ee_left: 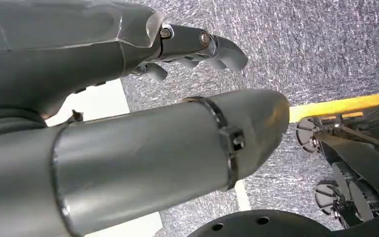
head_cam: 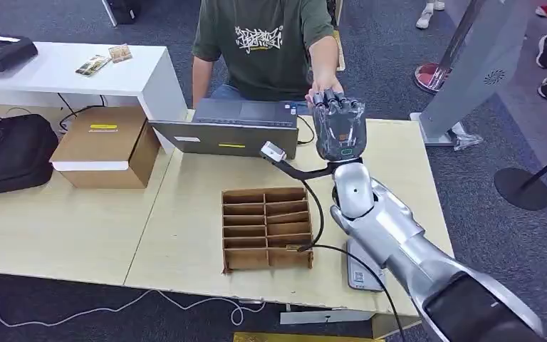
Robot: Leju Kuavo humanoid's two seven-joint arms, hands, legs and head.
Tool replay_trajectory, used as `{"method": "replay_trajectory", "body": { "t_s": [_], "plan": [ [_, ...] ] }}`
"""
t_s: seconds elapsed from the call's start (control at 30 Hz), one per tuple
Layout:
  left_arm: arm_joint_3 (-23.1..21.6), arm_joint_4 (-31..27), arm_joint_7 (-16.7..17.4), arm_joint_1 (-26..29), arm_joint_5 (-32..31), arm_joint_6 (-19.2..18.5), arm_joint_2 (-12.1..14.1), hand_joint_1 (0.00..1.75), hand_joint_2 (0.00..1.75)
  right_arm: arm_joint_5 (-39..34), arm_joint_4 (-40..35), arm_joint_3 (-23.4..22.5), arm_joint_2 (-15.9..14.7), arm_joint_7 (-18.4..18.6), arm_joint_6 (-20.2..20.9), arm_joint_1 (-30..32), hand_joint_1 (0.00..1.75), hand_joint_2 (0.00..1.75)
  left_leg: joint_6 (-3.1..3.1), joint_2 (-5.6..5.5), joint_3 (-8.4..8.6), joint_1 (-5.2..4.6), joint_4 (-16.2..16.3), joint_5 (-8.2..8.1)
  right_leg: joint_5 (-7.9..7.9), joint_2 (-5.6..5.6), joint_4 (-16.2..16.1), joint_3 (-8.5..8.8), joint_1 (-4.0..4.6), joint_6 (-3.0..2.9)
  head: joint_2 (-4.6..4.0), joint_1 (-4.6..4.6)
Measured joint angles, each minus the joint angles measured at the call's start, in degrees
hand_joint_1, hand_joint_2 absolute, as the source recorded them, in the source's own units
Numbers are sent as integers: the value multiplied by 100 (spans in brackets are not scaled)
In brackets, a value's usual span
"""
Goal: Pass the card to the sensor for recognition and then transmit it.
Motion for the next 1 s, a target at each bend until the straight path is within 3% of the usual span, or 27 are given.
{"method": "replay_trajectory", "body": {
  "t_s": [0.23, 0.27, 0.3, 1.0],
  "plan": [
    [0, 0, 0, 1, 0, 0, 0, 0, 0, 0, 0, -4, 0, -4, -2, 1, 175, 175, 0, 0, 0, 0, 0, 0, 0, 0, 0, 0, 0, 0, 0, 0],
    [0, 0, 0, 1, 0, 0, 0, 0, 0, 0, 4, -22, 0, -20, 0, 3, 82, 175, 0, 0, 0, 0, 0, 0, 0, 0, 0, 0, 0, 0, 0, 0],
    [0, 0, 0, 1, 0, 0, 0, 0, 0, 0, 9, -42, 0, -48, 0, 6, 0, 175, 0, 0, 0, 0, 0, 0, 0, 0, 0, 0, 0, 0, 0, 0],
    [0, 0, -20, 46, 61, 35, -4, 0, 0, -2, -46, -149, -26, 63, 0, 133, 0, 175, 0, 1, 1, 0, 0, 0, 0, 2, -1, -2, 0, 0, 0, 0]
  ]
}}
